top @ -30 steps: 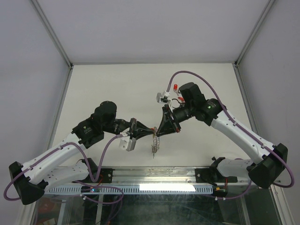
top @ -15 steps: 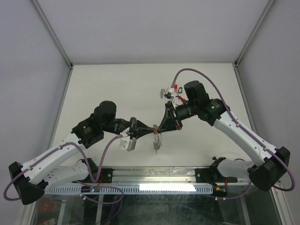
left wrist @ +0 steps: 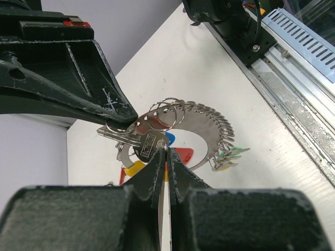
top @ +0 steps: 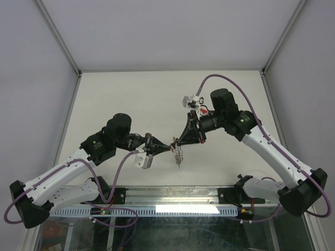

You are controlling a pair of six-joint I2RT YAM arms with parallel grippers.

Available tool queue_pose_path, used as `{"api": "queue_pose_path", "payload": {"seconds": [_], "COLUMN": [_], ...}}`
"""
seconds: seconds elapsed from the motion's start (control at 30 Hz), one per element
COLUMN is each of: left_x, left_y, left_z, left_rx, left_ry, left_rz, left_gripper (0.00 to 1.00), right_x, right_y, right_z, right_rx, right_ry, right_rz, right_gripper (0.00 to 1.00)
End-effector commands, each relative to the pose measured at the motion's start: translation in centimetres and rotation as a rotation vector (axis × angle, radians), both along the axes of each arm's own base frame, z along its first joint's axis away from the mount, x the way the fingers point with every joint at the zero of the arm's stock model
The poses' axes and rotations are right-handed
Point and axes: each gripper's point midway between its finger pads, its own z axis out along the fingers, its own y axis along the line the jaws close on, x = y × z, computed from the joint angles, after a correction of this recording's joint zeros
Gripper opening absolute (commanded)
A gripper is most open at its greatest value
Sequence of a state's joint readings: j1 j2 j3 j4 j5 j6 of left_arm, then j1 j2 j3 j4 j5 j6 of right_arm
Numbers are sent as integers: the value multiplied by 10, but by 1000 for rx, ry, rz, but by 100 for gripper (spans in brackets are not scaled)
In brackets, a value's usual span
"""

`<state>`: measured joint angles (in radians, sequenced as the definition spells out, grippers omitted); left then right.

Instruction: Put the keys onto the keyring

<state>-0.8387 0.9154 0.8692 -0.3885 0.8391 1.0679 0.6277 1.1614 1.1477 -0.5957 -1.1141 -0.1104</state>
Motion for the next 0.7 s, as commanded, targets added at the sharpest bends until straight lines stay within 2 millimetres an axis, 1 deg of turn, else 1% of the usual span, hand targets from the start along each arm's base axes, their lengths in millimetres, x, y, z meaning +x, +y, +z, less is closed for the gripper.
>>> {"api": "queue_pose_path", "payload": {"seconds": [0.0, 0.1, 0.2, 0.3, 0.37, 0.5, 0.67], "left_x": [-3, -1, 6, 17, 24, 35, 40], "left_y": [-1, -2, -1, 0, 1, 3, 1], "left_z": [14, 14, 15, 22, 31, 39, 41], "left_rx": [-25, -22, -28, -64, -103, -136, -142], "left_ry": [-52, -48, -40, -38, -43, -26, 5], "left_rz": [-22, -12, 33, 110, 160, 236, 266], "left_gripper": [0, 0, 0, 0, 0, 0, 0], "right_x": [-6, -6, -7, -7, -7, -2, 7], "right_y": [-1, -2, -4, -7, -10, -16, -19], "right_z": [23, 21, 19, 19, 17, 11, 12], "right_rx": [69, 65, 62, 55, 35, -23, -49], "right_ry": [-58, -62, -91, -118, -132, -195, -283], "right_rz": [39, 38, 34, 24, 22, -2, -78], "right_gripper": [0, 0, 0, 0, 0, 0, 0]}}
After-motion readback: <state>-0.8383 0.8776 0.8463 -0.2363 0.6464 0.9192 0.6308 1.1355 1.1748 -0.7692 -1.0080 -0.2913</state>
